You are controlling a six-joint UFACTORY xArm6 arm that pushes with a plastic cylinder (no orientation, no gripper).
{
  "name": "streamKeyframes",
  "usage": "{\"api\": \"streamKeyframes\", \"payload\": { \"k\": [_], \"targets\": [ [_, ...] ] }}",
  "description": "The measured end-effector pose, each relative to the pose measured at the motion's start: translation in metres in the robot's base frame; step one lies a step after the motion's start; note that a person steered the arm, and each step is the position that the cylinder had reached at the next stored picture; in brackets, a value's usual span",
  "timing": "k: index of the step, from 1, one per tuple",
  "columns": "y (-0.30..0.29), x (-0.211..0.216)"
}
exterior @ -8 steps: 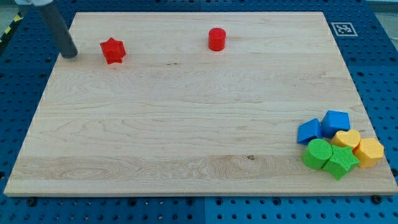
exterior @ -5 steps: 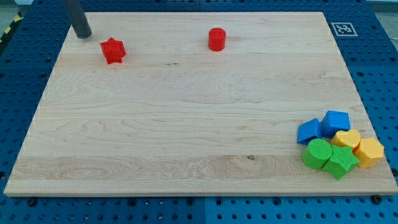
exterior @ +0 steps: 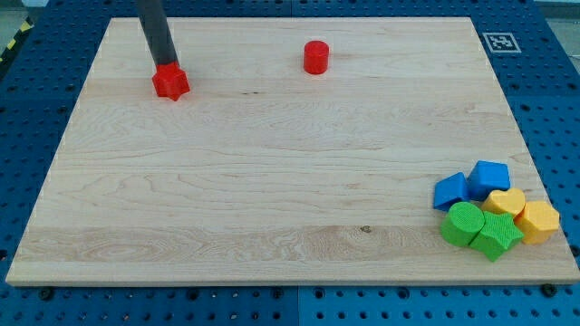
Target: Drag the red star towards the bottom center
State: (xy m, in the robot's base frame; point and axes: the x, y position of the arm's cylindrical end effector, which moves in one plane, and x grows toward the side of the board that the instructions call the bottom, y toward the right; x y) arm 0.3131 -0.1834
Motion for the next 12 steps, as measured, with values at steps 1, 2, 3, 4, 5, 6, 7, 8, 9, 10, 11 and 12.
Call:
{"api": "streamKeyframes", "payload": {
  "k": [1, 2, 3, 4, 5, 6, 7, 8, 9, 10, 11, 12],
  "targets": [
    [0.000, 0.014],
    [-0.002, 0.042],
    [-0.002, 0.067],
    [-0.001, 0.100],
    [0.006, 0.135],
    [0.026, 0.143],
    [0.032, 0.142],
    [0.032, 0.134],
    [0.026, 0.119],
    [0.022, 0.107],
    [0.022, 0.103],
    [0.039, 0.103]
  ]
}}
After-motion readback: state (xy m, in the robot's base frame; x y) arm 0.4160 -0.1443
